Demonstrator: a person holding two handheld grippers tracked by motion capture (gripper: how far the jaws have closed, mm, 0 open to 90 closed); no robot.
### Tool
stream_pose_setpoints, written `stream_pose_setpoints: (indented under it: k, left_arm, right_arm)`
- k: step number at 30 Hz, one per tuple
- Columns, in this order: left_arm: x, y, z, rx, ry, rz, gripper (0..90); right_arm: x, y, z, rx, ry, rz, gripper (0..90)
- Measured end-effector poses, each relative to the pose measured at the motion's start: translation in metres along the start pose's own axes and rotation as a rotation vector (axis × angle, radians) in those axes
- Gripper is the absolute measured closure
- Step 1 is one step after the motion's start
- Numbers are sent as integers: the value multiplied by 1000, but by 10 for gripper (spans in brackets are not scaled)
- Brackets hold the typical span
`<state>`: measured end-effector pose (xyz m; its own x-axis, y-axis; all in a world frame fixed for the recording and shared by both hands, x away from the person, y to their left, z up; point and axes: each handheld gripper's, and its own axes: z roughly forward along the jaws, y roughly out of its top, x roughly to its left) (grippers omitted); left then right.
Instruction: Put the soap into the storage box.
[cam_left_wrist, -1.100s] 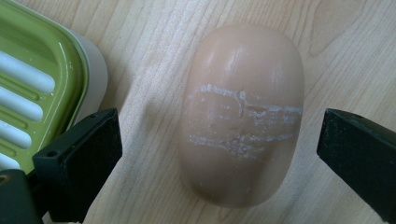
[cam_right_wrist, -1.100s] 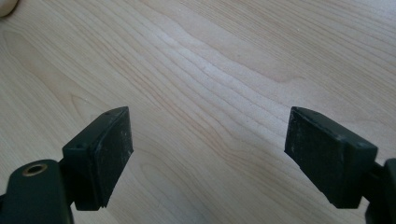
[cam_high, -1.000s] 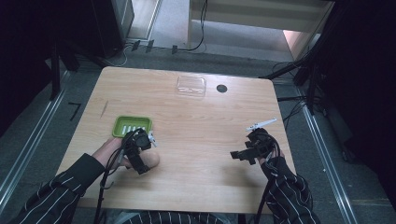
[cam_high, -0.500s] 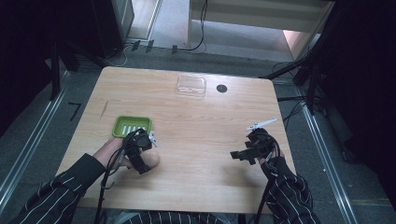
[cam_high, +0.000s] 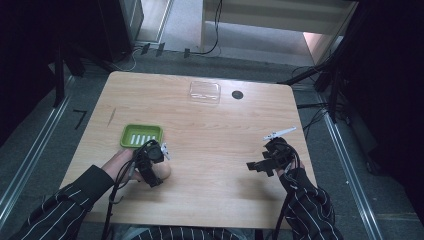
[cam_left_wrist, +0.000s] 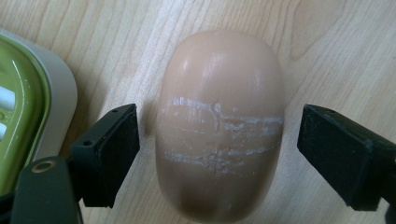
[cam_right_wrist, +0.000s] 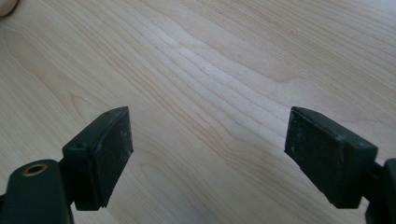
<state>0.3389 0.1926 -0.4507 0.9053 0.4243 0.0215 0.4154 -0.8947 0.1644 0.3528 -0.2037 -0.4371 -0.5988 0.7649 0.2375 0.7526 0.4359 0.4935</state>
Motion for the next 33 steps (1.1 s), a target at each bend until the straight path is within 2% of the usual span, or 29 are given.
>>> stream_pose_setpoints:
  k: [6,8,14,18,27,33]
  left_arm:
    - [0,0,1,-5,2,4,167]
    - [-1,0,1,-4,-1,6,216]
    - [-4,1,3,4,5,16,275]
    - [-4,0,3,10,24,20,326]
    - [-3,-1,3,6,16,24,330]
    - [-2,-1,4,-2,11,8,333]
  right_arm:
    - [0,0,0,0,1,-1,160]
    - [0,0,0,0,0,0,160]
    - [0,0,0,1,0,1,160]
    - [0,0,0,-1,2,-1,160]
    - [0,0,0,-1,3,0,160]
    - [1,0,0,-1,2,5,160]
